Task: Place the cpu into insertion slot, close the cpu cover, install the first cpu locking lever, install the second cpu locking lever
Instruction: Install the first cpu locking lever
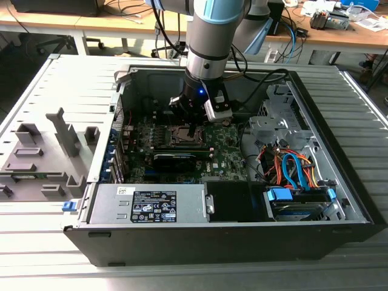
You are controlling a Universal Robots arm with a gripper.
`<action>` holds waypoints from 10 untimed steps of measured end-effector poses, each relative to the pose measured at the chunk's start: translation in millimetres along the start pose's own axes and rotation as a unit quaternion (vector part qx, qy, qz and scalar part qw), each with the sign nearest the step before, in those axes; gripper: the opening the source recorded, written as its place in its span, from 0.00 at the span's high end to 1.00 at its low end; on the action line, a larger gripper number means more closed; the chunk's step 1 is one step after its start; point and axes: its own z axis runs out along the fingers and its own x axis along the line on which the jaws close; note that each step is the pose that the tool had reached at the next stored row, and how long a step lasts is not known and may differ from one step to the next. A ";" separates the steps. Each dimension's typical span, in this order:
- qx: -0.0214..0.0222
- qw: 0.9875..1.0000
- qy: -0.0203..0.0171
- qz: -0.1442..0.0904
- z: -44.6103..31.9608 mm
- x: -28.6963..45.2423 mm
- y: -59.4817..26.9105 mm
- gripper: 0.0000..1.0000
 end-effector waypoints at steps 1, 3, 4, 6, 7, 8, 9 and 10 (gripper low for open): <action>0.000 1.000 0.000 -0.001 0.0 0.0 0.0 0.89; 0.000 1.000 0.000 -0.003 0.0 0.0 0.0 0.89; 0.000 1.000 0.000 -0.004 0.0 0.0 0.0 0.89; 0.001 1.000 0.000 -0.006 0.0 0.0 0.0 0.89; 0.001 1.000 0.000 -0.007 0.0 0.0 0.0 0.89; 0.001 1.000 0.000 -0.008 0.0 0.0 0.0 0.89; 0.001 1.000 0.000 -0.009 0.0 0.0 0.0 0.89; 0.001 1.000 0.000 -0.011 0.0 0.0 0.0 0.89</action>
